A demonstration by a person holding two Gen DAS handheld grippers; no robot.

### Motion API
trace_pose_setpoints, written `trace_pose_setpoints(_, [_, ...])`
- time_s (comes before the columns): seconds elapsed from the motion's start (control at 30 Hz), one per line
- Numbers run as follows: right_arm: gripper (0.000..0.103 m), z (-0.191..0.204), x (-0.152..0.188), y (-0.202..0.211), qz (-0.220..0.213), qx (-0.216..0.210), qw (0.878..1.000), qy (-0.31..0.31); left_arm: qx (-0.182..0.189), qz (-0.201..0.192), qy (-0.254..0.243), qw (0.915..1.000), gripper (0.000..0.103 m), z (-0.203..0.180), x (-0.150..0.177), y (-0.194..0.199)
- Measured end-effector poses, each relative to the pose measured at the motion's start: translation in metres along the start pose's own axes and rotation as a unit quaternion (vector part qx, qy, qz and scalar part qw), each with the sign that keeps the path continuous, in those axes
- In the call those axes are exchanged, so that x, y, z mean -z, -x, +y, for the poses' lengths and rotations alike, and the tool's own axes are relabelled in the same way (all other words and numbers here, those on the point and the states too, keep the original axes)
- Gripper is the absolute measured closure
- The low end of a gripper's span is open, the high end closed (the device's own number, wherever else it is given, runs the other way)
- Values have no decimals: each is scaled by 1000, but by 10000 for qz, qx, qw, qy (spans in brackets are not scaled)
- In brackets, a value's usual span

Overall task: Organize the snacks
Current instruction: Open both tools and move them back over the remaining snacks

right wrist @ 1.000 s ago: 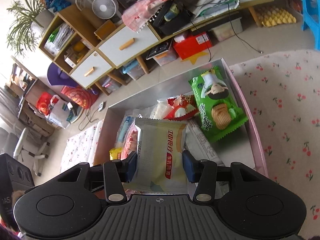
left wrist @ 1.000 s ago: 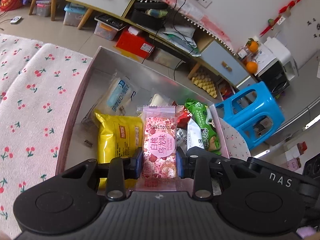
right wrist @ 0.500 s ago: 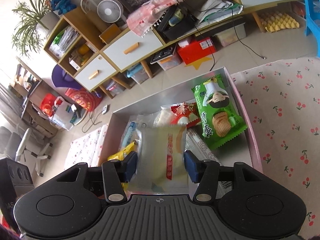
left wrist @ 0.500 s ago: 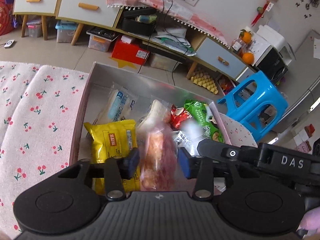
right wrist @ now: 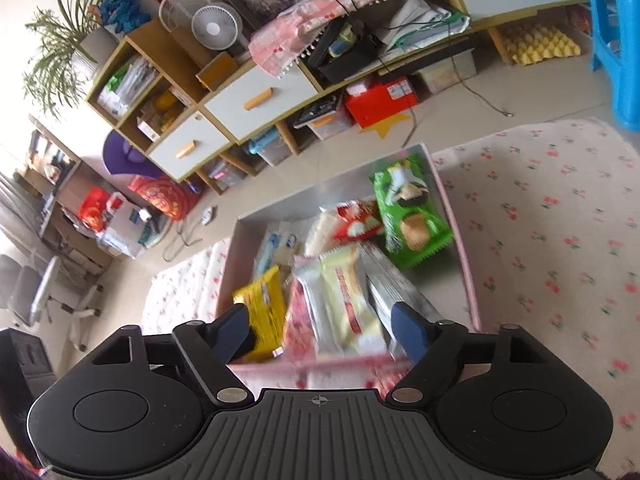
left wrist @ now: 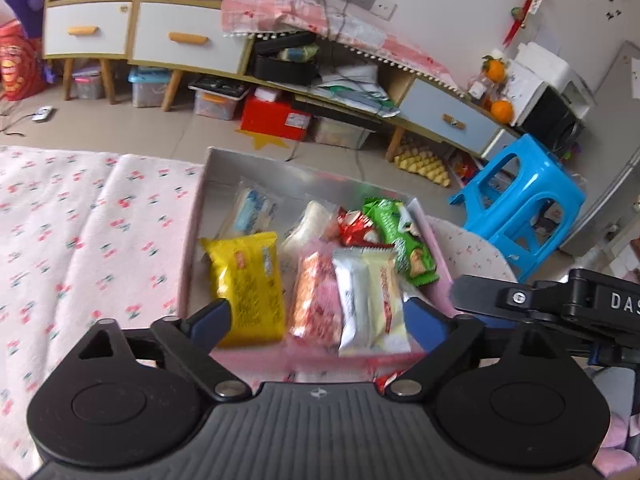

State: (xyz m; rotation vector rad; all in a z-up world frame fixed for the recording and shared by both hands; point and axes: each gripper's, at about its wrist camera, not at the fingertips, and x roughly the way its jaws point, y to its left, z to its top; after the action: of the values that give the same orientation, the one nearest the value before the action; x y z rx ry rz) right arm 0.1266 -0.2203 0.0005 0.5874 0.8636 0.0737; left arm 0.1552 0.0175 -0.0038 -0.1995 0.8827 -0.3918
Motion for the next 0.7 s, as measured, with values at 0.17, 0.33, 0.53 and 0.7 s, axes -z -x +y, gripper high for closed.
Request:
trace_pose_setpoints(0.17, [16, 6, 20, 19, 109, 360, 9990, 245, -392, 159, 7, 9991, 3, -3, 16, 19])
trace_pose_setpoints(0.33, [14, 5, 43, 27, 333, 562, 9975, 252, -724, 418, -11, 9965, 2, -4, 35, 32])
trace_pose_setpoints(0.53, [14, -2, 71, 25, 573, 632, 9960, 284, -895, 633, 43, 9940, 3, 0, 65, 42])
trace_pose_setpoints(0.7, [14, 0, 87, 14, 783, 1021, 9905, 478, -891, 979, -102, 9911, 9, -5, 86, 38])
